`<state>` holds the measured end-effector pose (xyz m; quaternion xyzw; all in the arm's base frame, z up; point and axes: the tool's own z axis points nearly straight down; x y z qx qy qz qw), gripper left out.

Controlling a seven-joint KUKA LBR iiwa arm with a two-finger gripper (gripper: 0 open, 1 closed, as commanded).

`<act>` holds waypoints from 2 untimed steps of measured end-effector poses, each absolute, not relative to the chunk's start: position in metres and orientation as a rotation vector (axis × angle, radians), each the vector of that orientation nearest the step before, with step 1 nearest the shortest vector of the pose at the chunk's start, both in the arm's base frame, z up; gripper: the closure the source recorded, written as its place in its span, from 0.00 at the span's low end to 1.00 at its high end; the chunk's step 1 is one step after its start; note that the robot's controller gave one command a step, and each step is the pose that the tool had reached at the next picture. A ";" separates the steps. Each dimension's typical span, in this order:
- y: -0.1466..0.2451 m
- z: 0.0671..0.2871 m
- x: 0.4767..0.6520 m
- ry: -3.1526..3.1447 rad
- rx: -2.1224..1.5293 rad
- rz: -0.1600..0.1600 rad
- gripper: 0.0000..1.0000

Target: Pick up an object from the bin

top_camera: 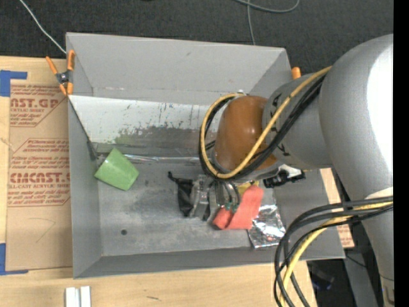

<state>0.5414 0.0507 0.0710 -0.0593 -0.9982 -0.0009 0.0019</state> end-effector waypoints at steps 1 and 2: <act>0.051 0.078 0.539 -3.125 -0.185 -0.001 1.00; 0.051 0.097 0.539 -3.125 -0.185 -0.002 1.00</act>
Offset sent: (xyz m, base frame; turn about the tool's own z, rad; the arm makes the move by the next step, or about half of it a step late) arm 0.0000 0.0002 0.0622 0.0000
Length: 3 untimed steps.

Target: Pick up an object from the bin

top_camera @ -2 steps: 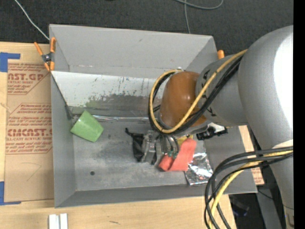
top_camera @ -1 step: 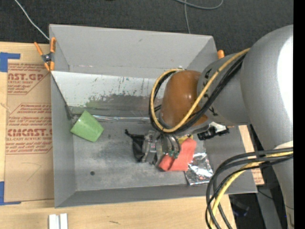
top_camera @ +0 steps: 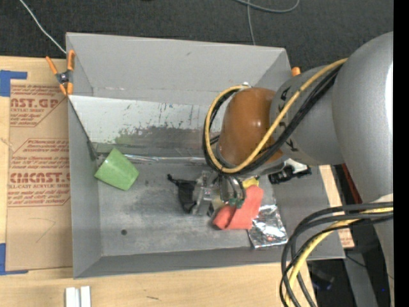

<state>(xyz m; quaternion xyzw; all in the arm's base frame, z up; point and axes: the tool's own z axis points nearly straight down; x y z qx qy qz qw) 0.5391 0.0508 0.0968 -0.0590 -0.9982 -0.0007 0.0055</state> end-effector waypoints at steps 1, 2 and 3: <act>0.051 0.113 0.540 -3.130 -0.185 -0.003 1.00; 0.051 0.125 0.540 -3.130 -0.185 -0.004 1.00; 0.051 0.136 0.540 -3.129 -0.185 -0.004 1.00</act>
Offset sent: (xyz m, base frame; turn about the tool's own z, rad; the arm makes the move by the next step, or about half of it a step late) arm 0.0000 -0.0002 0.0550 0.0000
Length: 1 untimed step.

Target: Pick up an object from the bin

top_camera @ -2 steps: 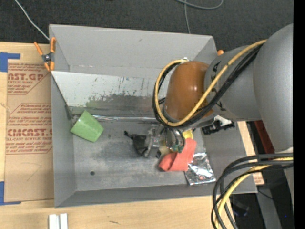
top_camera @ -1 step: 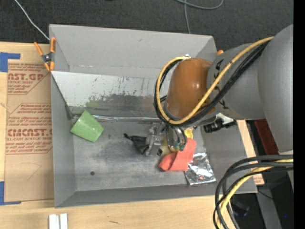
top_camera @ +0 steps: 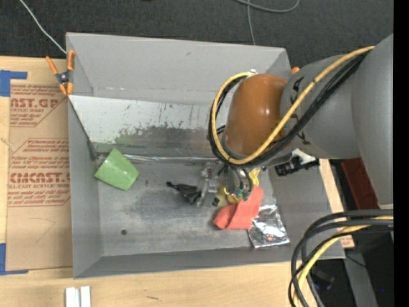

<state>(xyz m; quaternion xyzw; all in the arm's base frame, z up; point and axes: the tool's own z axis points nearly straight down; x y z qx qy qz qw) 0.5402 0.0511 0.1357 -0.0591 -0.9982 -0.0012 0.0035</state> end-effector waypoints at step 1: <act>0.051 0.145 0.540 -3.130 -0.185 -0.004 1.00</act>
Offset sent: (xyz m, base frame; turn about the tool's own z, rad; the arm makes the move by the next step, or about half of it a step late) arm 0.0000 -0.0001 0.0076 0.0000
